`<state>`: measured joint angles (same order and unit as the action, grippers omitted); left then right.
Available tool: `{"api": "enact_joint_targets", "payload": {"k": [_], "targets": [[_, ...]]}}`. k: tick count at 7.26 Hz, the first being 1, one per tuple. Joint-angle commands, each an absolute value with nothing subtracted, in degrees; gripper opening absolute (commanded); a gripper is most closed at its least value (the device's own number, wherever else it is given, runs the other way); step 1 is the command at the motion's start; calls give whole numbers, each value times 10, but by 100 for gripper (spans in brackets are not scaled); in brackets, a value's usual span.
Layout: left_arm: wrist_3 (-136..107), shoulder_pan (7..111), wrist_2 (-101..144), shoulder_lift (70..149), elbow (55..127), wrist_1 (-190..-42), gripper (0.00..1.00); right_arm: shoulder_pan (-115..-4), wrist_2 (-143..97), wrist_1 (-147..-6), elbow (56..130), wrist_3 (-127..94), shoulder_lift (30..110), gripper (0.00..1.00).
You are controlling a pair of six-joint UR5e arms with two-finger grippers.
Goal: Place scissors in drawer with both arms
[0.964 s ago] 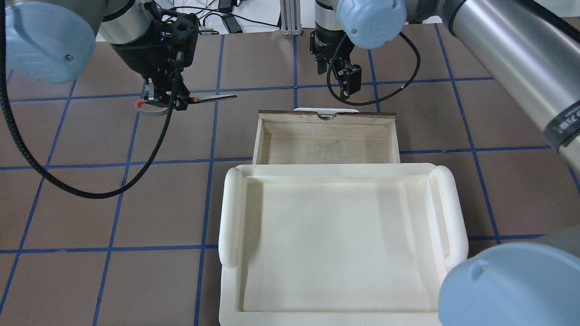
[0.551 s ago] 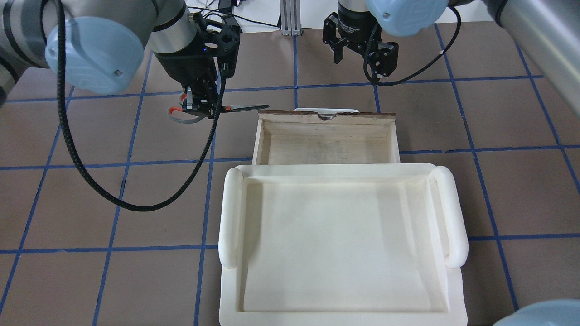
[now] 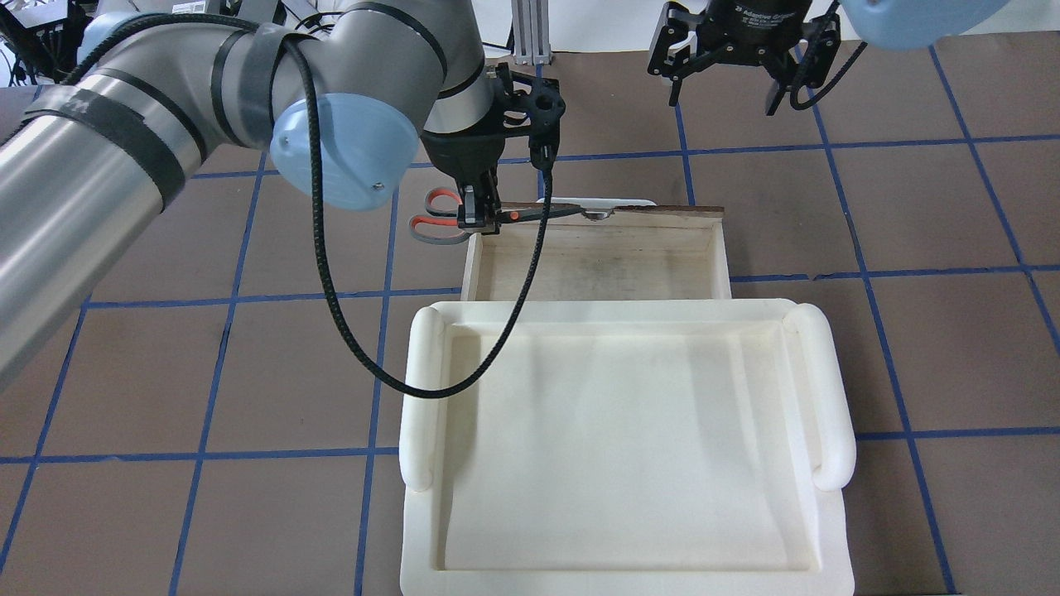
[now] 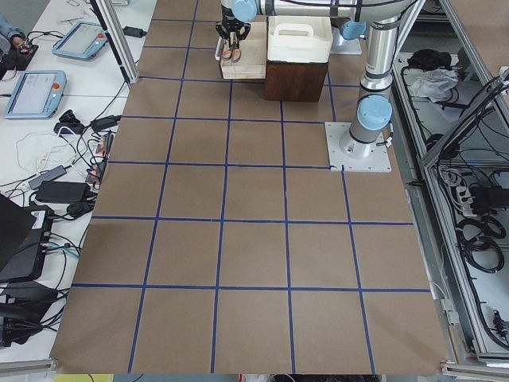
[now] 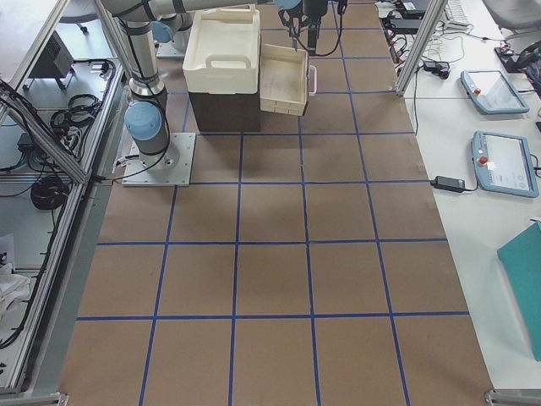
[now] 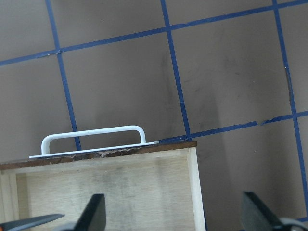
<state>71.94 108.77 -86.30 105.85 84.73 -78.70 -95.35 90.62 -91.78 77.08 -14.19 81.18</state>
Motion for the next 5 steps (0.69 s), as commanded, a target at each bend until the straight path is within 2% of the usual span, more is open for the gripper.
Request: {"api": "enact_joint_targets", "payload": {"k": [1, 5], "targets": [[682, 1115, -864, 1087, 839, -779, 0, -940, 866, -925, 774, -105, 820, 100], [660, 1153, -870, 1109, 850, -775, 0, -935, 832, -922, 775, -55, 827, 100]]}}
